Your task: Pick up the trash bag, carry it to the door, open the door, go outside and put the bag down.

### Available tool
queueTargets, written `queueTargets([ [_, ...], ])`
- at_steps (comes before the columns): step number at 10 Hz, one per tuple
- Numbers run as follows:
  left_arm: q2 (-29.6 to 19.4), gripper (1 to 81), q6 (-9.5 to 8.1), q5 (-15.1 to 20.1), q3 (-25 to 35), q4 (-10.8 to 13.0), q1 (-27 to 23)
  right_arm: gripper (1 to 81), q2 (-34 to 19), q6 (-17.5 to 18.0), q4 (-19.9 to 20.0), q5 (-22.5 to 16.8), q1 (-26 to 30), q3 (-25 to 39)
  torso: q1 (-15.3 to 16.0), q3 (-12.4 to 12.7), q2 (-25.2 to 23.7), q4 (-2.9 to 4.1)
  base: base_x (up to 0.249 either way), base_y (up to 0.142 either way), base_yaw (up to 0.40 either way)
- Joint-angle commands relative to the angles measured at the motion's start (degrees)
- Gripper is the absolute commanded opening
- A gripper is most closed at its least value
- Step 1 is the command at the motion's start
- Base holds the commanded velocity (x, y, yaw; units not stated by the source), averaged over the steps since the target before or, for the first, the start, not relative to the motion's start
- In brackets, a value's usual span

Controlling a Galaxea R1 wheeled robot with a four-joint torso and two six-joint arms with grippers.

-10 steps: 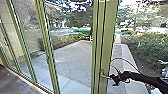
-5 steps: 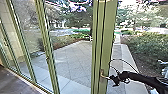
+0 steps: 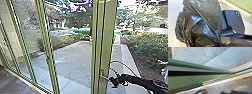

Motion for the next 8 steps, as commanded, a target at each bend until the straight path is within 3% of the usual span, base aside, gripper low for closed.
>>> queueTargets([
  [1,0.0,1.0,-0.31,3.2,0.0,-0.5,-2.8,81.1,4.0,-1.1,0.6,-4.8,2.5,4.5,0.0,0.0,0.0,0.00,0.000,0.000,0.000],
  [4,0.0,1.0,-0.57,3.2,0.0,-0.4,-2.6,81.1,5.9,-1.7,0.5,-2.2,0.4,5.1,0.0,0.0,0.0,0.00,0.000,0.000,0.000],
  [8,0.2,1.0,-0.57,3.5,0.0,-0.4,-2.5,81.1,9.2,-1.5,-1.4,-3.8,0.0,1.7,0.0,0.0,0.0,-0.04,0.000,0.000,0.000],
])
